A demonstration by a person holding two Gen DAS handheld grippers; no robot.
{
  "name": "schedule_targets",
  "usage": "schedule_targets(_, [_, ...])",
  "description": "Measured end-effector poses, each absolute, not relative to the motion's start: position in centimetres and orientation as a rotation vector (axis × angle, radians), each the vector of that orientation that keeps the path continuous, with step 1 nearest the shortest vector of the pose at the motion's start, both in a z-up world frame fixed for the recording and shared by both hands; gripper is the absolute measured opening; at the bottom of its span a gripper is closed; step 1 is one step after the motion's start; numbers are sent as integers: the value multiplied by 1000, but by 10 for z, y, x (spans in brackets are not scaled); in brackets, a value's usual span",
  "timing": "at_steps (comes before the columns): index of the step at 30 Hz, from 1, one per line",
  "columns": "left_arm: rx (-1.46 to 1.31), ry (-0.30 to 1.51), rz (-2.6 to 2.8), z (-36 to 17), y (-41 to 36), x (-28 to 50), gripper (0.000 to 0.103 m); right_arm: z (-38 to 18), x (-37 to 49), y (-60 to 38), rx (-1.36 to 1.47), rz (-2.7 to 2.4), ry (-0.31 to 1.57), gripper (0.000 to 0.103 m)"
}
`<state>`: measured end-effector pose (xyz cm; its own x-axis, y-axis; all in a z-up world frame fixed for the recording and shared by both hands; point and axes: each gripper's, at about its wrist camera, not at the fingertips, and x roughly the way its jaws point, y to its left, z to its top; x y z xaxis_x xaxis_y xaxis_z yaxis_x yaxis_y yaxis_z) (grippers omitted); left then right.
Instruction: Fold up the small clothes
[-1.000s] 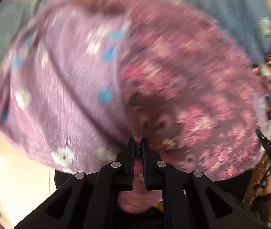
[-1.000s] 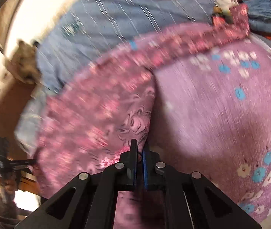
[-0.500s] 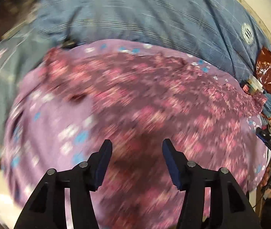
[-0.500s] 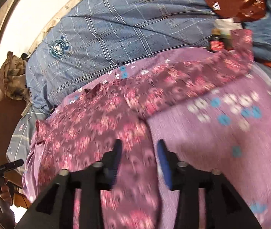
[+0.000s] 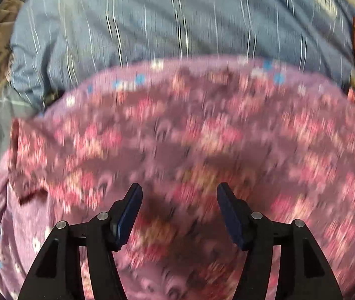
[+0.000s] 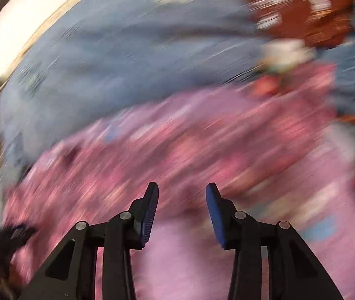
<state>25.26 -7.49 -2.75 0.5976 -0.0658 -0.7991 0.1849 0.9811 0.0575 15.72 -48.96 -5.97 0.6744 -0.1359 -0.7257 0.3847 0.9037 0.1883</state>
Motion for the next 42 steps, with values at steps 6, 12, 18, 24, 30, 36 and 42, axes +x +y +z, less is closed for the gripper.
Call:
schedule_targets(6, [90, 933, -165, -49, -76, 266, 62, -41, 174, -599, 385, -653, 778, 50])
schedule_targets(12, [129, 941, -115, -74, -86, 296, 62, -59, 205, -640, 352, -787, 834, 57])
schedule_targets(18, [89, 947, -113, -72, -83, 299, 62, -76, 209, -656, 411, -742, 829, 7])
schedule_targets(24, [-11, 983, -92, -69, -64, 308, 62, -39, 199, -614, 338, -592, 747, 6])
schedule_targets(30, [-86, 1006, -121, -67, -46, 313, 62, -8, 206, -530, 258, -446, 743, 6])
schedule_targets(36, [-125, 1034, -154, -64, -20, 315, 62, -10, 232, -427, 222, -253, 775, 6])
schedule_targets(42, [-210, 1028, -145, -56, 17, 314, 62, -36, 261, -313, 157, -57, 832, 6])
